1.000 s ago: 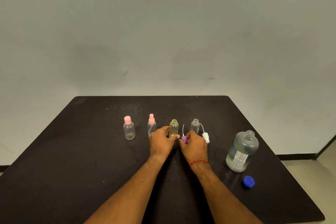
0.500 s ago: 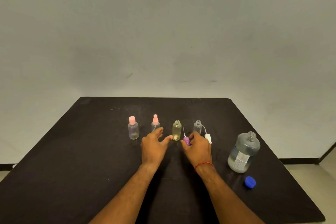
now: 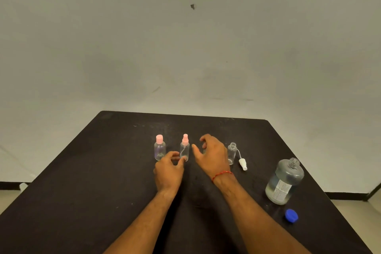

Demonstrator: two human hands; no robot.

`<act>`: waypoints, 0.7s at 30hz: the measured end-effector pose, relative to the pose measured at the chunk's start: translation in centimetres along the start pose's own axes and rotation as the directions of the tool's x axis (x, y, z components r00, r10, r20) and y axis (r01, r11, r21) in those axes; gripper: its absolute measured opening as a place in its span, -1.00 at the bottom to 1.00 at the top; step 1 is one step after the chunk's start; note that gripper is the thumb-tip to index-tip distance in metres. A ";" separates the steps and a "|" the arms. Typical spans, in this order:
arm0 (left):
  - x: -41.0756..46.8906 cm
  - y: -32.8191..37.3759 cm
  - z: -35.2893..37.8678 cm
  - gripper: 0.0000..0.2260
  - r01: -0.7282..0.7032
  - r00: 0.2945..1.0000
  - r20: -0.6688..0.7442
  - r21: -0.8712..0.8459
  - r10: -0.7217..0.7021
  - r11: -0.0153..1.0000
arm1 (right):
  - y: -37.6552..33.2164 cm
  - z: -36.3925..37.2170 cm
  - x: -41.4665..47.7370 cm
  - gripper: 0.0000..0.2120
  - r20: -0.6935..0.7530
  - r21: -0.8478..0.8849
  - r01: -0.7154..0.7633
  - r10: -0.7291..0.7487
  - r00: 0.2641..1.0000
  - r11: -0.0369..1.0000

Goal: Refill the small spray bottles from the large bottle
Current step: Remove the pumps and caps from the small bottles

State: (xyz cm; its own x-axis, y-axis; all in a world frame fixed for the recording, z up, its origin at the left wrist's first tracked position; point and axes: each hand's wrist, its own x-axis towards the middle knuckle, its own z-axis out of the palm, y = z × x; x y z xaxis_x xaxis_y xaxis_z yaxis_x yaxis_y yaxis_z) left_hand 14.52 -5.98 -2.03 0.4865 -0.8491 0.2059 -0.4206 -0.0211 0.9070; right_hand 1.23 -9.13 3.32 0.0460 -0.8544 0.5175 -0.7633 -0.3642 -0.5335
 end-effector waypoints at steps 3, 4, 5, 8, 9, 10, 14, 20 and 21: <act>0.4 -0.3 0.3 -0.73 0.015 1.000 0.025 0.026 -0.016 1.000 | -1.9 0.7 1.9 -0.70 0.067 -0.014 0.050 -0.049 0.997 0.999; 0.6 -0.3 0.4 -0.70 0.017 0.999 0.034 0.036 -0.018 0.999 | -2.4 1.1 2.6 -0.68 0.102 -0.027 0.050 -0.047 0.994 0.998; 0.8 -0.3 0.5 -0.67 0.020 0.999 0.042 0.047 -0.022 0.999 | -2.8 1.4 3.2 -0.66 0.148 -0.049 0.044 -0.037 0.988 0.998; 1.4 -0.1 0.8 -0.61 0.015 0.998 0.057 0.074 -0.019 0.997 | -3.5 2.3 4.6 -0.68 0.294 -0.146 0.017 0.026 0.955 0.989; 1.7 -0.1 0.9 -0.61 0.013 0.998 0.066 0.074 -0.018 0.997 | -3.5 2.5 4.9 -0.70 0.338 -0.167 0.004 0.054 0.940 0.986; 1.9 0.0 0.9 -0.63 0.014 0.997 0.076 0.066 -0.019 0.998 | -3.5 2.7 5.1 -0.71 0.375 -0.186 -0.007 0.078 0.924 0.983; 2.8 0.3 1.1 -0.77 0.007 0.994 0.106 0.028 -0.010 1.000 | -3.2 3.2 5.2 -0.77 0.400 -0.202 -0.020 0.102 0.911 0.979; 3.3 0.8 0.3 -0.93 -0.088 0.982 0.169 0.018 0.083 0.996 | -3.5 2.0 5.3 -0.86 0.407 -0.149 0.038 0.026 0.913 0.988; 3.3 1.0 -0.1 -0.91 -0.116 0.977 0.182 0.038 0.107 0.993 | -3.4 1.6 5.4 -0.89 0.414 -0.130 0.053 0.006 0.910 0.990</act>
State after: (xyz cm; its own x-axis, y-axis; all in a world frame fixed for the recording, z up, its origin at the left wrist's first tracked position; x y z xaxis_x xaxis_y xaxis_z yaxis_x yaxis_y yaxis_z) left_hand 15.80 -8.77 -0.45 0.2910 -0.9283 0.2315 -0.5030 0.0574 0.8624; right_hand 5.16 -13.08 6.85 0.3043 -0.9333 0.1907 -0.8372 -0.3575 -0.4138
